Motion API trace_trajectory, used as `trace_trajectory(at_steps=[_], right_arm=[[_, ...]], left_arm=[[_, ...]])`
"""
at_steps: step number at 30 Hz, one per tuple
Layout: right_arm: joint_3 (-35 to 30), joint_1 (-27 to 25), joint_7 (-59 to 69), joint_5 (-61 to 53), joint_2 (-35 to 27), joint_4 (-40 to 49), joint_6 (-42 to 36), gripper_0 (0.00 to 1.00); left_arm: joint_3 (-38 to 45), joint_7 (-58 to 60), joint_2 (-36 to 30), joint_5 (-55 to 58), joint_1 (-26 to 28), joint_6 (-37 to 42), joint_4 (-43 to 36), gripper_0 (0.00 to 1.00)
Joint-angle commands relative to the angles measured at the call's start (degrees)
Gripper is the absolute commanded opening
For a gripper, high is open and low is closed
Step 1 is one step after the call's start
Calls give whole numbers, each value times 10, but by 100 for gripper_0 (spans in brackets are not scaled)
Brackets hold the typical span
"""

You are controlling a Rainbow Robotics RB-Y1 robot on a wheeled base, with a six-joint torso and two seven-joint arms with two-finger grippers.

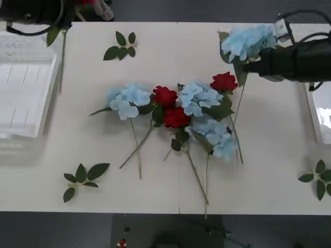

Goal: Put the red flowers into the right box and the blue flowers into the left box

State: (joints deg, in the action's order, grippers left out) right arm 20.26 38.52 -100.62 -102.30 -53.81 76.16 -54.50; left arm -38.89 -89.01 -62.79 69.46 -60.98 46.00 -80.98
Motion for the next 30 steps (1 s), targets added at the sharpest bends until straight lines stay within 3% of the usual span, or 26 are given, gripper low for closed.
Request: trace_trajectory(at_steps=[1,9,17,22,30], right_arm=[[-66,16,-58,-22,-18,15,-25,0],[-147,-13,-121,-42,-18,12,-40,0],[-148,-24,-135,-47,-19,-21,-39,0],[-147,-23,-137,22,-19,-59,-39,0],[-125,-23,-138,223,-20,-87,-21,0]], left_arm=[[24,74,38,58,-19,-126,-30,0],[32,96,90,91,-16,-209,-22,0],[48,96,112,95,-16,-227,-42,0],[69,95,153,85,-16,-227,-58,0],[80,82,218,65,-14,-227,-57,0]])
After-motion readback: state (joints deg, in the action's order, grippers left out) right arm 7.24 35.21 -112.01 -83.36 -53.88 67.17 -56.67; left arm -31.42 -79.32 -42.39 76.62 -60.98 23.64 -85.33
